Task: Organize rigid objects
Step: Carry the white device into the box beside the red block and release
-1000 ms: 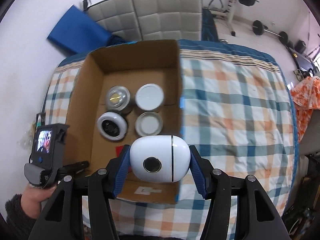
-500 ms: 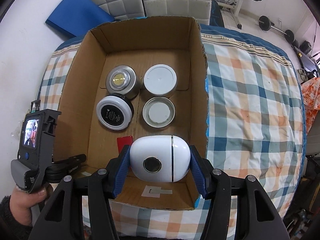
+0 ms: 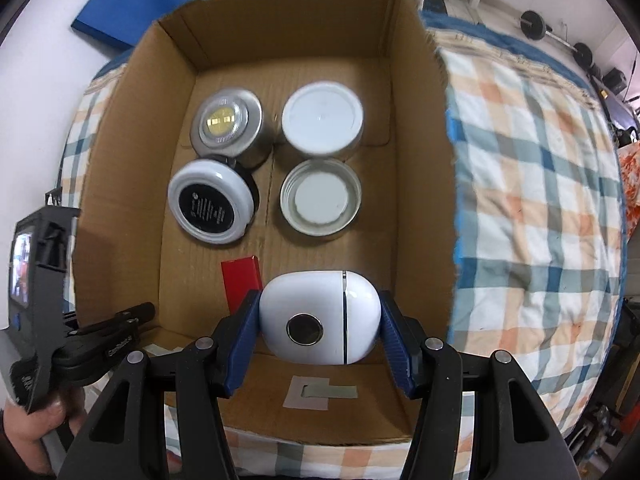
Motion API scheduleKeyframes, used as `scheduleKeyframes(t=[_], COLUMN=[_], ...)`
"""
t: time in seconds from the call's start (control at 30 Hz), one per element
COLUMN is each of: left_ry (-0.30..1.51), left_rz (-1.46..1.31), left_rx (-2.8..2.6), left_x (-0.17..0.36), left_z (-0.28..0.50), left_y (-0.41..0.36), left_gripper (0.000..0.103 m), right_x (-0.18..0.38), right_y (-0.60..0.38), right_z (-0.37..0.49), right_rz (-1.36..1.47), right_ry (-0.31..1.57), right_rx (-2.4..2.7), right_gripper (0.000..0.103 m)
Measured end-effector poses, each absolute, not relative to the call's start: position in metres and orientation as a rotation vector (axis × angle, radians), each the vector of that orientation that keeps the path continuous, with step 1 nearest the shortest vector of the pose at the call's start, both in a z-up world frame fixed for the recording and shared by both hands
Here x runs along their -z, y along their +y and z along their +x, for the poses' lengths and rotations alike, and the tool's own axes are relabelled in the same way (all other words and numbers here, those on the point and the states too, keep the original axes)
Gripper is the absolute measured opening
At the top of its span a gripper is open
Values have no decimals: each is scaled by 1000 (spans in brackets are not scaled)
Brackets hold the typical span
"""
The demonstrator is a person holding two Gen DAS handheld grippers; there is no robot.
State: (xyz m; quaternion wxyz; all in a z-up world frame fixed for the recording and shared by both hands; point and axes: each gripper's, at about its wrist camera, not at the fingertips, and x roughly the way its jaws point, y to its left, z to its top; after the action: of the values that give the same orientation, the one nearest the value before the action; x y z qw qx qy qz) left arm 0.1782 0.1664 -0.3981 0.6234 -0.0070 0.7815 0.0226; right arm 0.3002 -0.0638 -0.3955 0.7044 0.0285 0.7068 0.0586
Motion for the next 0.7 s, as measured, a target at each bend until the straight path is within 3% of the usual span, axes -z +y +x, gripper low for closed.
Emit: scheduleKeyframes(t=[0.53,0.7], left_ry=[1796,1794], left_rz=[-17,-17], left_rx=[-52,-54], left_x=[399,398], left_z=[178,177], left_y=[165,165], left_gripper=[6,6], right_x=[430,431], right_y=[-56,-55], right_z=[303,309], right_rz=[64,85], right_ry=[1643,1657], right_rx=[-82,-84], right_gripper=[60,68])
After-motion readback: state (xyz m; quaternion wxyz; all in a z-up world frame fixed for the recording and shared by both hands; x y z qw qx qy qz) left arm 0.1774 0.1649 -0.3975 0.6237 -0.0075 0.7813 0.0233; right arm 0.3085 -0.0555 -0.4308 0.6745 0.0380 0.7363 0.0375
